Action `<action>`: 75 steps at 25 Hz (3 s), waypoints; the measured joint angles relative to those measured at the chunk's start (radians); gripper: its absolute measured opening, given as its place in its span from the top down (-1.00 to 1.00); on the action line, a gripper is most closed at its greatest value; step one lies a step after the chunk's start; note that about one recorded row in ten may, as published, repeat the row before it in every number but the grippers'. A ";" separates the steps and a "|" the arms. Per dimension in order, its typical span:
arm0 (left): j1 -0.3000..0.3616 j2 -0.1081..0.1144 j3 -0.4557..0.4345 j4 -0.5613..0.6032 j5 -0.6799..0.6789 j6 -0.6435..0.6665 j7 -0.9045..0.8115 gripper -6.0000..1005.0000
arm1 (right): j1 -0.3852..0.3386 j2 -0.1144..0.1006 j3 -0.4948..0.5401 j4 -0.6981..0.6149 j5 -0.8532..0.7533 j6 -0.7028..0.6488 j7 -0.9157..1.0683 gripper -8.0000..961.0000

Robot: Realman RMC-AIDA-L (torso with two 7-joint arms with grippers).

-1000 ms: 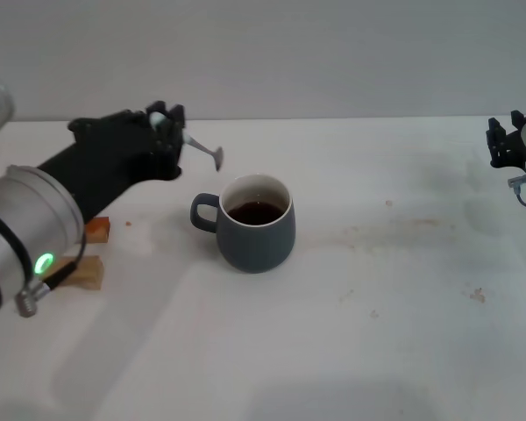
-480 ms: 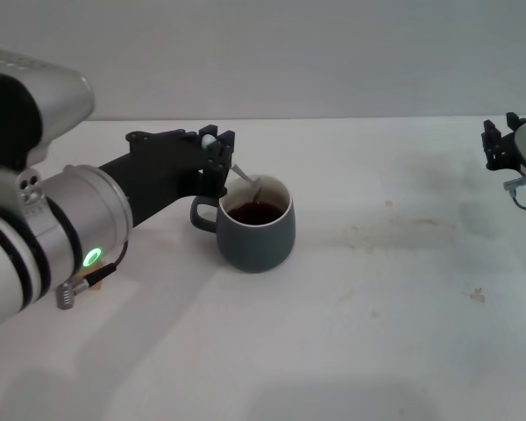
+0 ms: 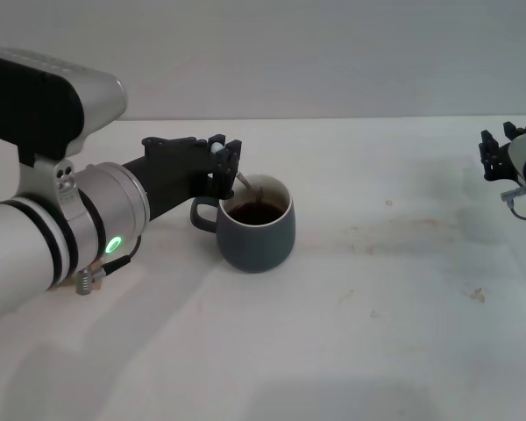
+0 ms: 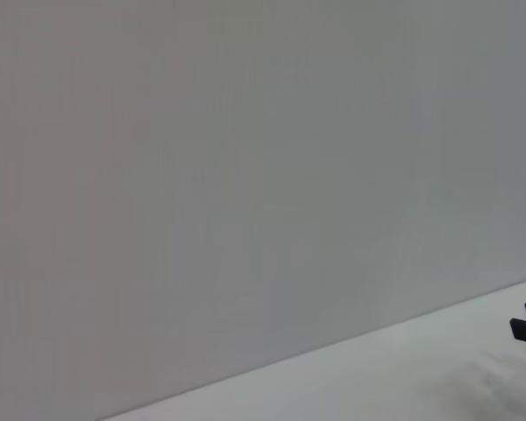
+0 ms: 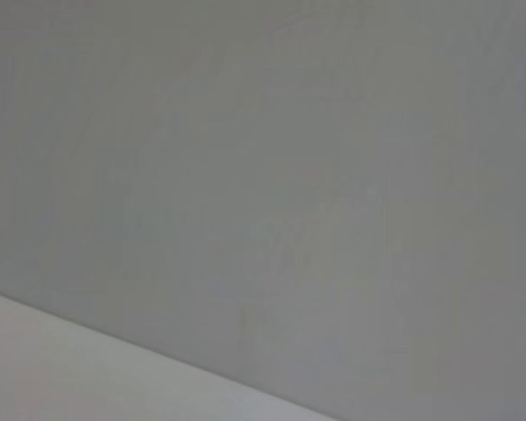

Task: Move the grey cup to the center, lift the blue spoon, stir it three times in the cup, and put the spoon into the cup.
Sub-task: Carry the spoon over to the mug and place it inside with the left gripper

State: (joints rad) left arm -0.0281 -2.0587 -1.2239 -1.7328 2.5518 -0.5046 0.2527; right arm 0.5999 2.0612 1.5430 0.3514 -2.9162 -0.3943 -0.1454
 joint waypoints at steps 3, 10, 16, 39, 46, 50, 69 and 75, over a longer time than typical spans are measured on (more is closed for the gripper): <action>-0.030 0.000 -0.004 0.047 -0.009 0.006 -0.001 0.67 | -0.005 0.000 0.000 0.000 0.000 -0.001 0.000 0.38; -0.063 0.000 -0.005 0.129 -0.018 0.025 -0.001 0.66 | -0.006 0.002 0.000 0.001 0.000 -0.002 0.000 0.38; -0.056 0.000 -0.006 0.138 -0.018 0.026 0.000 0.66 | -0.006 0.002 0.000 0.001 0.000 -0.001 0.000 0.38; -0.062 0.000 0.022 0.125 -0.025 0.029 0.007 0.65 | -0.005 0.002 0.002 0.001 0.000 0.001 0.000 0.38; -0.120 0.000 0.013 0.189 -0.029 0.063 0.008 0.65 | -0.008 0.002 0.003 0.001 0.000 0.001 0.000 0.38; -0.133 0.001 -0.007 0.230 -0.024 0.091 0.010 0.65 | -0.010 0.002 0.004 0.001 0.001 0.001 0.000 0.38; -0.005 0.003 0.018 0.123 -0.030 0.059 0.026 0.64 | 0.007 0.002 0.003 0.001 -0.001 -0.002 0.000 0.38; -0.019 0.001 0.055 0.122 -0.045 0.065 0.026 0.64 | 0.006 0.002 -0.001 0.001 -0.002 -0.005 0.000 0.38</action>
State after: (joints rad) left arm -0.0475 -2.0572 -1.1684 -1.6110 2.5069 -0.4394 0.2788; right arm 0.6060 2.0632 1.5419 0.3528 -2.9177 -0.3997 -0.1458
